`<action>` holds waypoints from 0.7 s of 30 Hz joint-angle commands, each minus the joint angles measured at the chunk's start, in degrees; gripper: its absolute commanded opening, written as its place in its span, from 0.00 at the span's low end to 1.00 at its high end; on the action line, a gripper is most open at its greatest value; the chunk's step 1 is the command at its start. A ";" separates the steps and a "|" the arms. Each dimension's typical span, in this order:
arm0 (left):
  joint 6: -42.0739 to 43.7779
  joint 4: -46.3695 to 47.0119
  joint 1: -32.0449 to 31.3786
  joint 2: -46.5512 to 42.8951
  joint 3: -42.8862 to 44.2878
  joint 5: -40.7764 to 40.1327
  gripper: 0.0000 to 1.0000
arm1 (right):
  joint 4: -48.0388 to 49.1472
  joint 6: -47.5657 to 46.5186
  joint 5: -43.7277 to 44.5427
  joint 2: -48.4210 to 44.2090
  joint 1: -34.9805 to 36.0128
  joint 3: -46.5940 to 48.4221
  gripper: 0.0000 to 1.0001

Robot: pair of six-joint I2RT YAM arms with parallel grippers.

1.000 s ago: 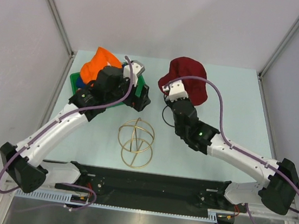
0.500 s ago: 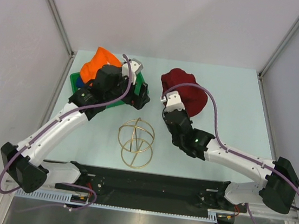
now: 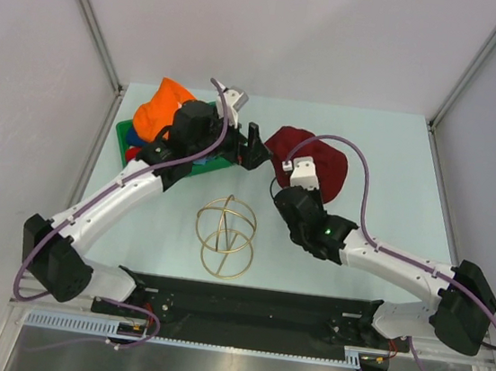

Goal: Stack the hats

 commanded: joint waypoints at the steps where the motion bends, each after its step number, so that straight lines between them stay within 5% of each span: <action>1: -5.91 11.90 0.32 2.98 0.06 4.84 1.00 | -2.81 7.20 2.66 -2.73 -1.57 -1.11 0.04; 6: -8.28 16.82 -0.55 7.90 2.17 7.39 1.00 | -2.54 5.62 -0.24 -6.16 -2.72 -1.38 0.33; 10: -8.72 17.98 -1.34 11.76 3.66 7.39 0.99 | -4.21 4.30 -4.28 -9.85 -2.72 -1.12 0.76; 13: -9.69 19.03 -1.52 13.00 4.10 6.87 0.98 | -5.87 2.54 -9.21 -13.63 -2.11 -0.86 0.87; 21: -11.10 20.44 -1.78 15.20 6.65 6.86 0.98 | -9.66 -0.44 -20.98 -23.04 0.01 2.22 0.94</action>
